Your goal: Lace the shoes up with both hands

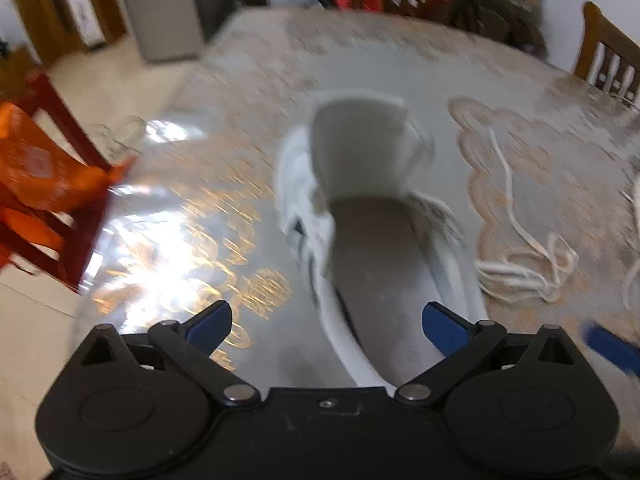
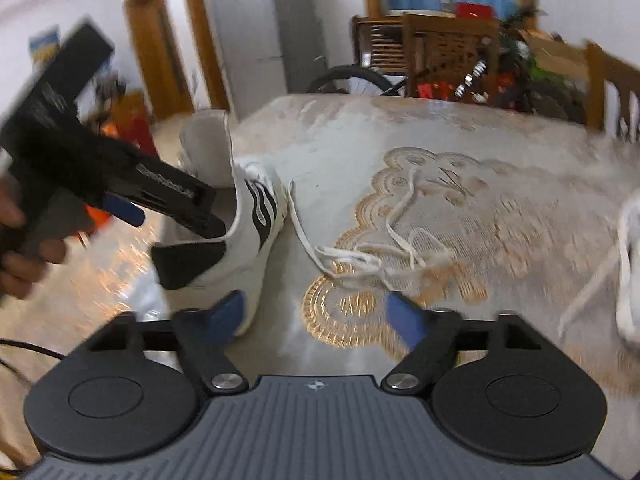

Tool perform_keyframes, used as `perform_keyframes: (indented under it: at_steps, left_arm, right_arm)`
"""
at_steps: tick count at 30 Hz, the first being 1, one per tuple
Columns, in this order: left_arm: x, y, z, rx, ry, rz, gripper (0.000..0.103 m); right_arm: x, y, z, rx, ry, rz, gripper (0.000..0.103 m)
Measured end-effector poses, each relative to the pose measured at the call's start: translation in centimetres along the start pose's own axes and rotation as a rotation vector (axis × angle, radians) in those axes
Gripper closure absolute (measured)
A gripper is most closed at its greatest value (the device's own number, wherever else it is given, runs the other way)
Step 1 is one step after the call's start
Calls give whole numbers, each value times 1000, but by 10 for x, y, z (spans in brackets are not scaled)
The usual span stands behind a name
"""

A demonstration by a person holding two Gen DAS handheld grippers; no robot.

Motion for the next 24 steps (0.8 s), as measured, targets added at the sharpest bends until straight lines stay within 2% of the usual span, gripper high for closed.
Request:
perform_keyframes:
  at_steps: [3,5,7,11,17,19,22,24]
  left_arm:
    - [2,-1,7,2,-24,25,1]
    - [4,-2,10,9,-40,33,3]
    - [7,-4,11,34,-72,32,4]
    - [3,-20,8,75,-101,66,6]
    - [5,-74,-3,129,-125,90,6]
    - [6,-87,-7,118,-122,114,6]
    - [5,-95,-11,86,-85,170,6]
    - [5,-100,-13,65,-60,208,6]
  right_arm:
    - [-2,15,30,50,24,36,30]
    - [3,21,44,95,48,35,44]
    - [11,23,50,119,69,3,74]
    - [32,17,33,175,84,-45,101]
    - [53,-20,-8,240,156,-51,101]
    - [60,-33,-22,255,178,-51,101]
    - [60,-44,-31,270,209,-8,101]
    - [64,-49,-35,271,214,-26,101]
Point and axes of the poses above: each gripper's, at about its wrist camera, not at the fingertips, and z roughly the way its jaws point, x to its left, y to its top, the point moved 2 cm from there along z, roughly the way its jaws point, and after that the axes turned 10 degrees about x, right-handed, at the moved point
